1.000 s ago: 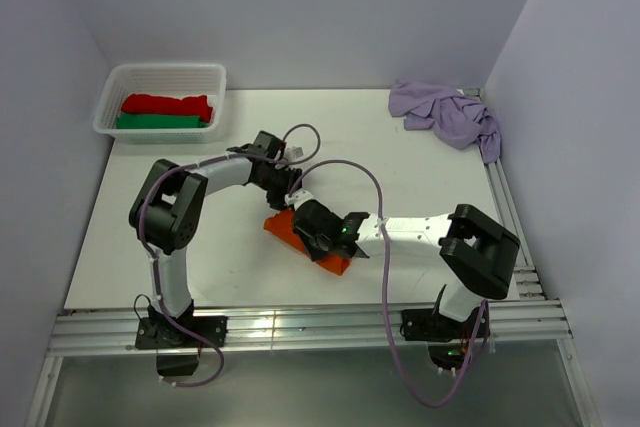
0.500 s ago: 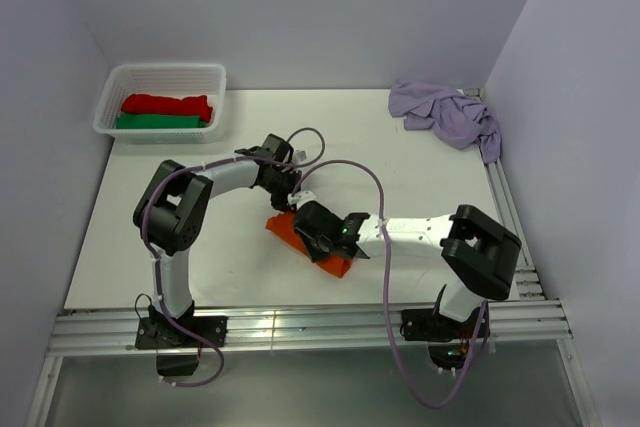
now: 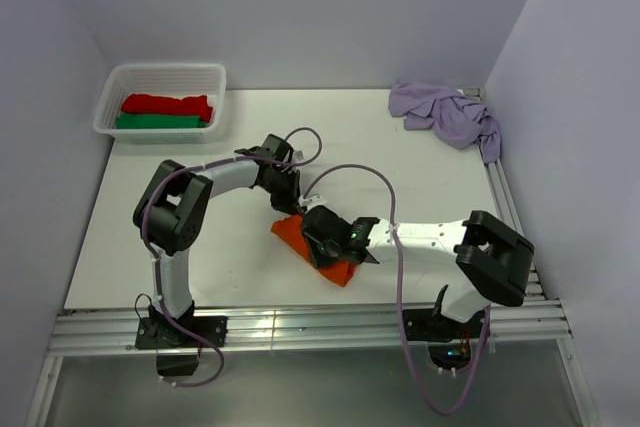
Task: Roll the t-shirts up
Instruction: Roll the tshirt
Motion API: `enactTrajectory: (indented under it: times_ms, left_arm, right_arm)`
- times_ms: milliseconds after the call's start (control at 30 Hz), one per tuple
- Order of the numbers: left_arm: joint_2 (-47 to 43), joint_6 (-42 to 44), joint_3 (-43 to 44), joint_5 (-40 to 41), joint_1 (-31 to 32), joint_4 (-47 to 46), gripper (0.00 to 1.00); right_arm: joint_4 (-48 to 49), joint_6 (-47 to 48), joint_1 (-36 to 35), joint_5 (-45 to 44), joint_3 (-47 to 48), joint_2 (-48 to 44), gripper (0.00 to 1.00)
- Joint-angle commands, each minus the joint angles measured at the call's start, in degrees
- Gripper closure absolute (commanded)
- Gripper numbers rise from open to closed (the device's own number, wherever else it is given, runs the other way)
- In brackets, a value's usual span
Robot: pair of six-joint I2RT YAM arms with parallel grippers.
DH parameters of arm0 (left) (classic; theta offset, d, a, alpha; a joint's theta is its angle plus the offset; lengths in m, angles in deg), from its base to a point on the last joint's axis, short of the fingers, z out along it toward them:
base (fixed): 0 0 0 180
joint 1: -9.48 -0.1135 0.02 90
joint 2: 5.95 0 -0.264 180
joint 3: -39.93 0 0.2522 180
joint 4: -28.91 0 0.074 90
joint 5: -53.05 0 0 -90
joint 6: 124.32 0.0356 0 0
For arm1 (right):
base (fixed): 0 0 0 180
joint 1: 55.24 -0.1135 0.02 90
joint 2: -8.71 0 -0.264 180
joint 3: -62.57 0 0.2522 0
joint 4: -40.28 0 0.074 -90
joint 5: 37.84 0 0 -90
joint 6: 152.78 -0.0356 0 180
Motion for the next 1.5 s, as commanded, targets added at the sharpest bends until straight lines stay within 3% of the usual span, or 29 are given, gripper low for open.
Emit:
enactTrajectory:
  times_ms: [0, 67, 233, 733, 1067, 1467]
  left_arm:
    - [5.36, 2.93, -3.21, 16.12, -1.28, 1.75, 1.0]
    - [5.53, 2.92, -3.56, 16.38, -1.19, 1.67, 1.0]
    - [5.89, 2.84, -3.04, 17.0, -1.19, 2.37, 1.0]
    - [5.97, 2.93, -2.86, 18.23, -1.28, 3.51, 1.0]
    - [5.8, 2.92, -2.77, 18.23, -1.19, 3.42, 1.0]
    - [3.16, 2.75, -2.33, 17.79, -1.54, 4.57, 1.0]
  right_arm:
    - [-11.17, -3.65, -2.12, 6.05, -1.5, -1.28, 1.0]
    - [-13.11, -3.74, -3.08, 1.06, -0.88, -1.46, 1.0]
    - [-12.86, -4.17, -5.8, -1.16, -1.67, -3.83, 1.0]
    - [-12.59, -8.74, -7.92, 4.37, -4.66, -5.32, 1.0]
    - [-23.22, -7.95, -10.99, -0.8, 2.98, -2.79, 1.0]
    - [-3.04, -9.71, -9.77, 17.02, -5.35, 2.49, 1.0]
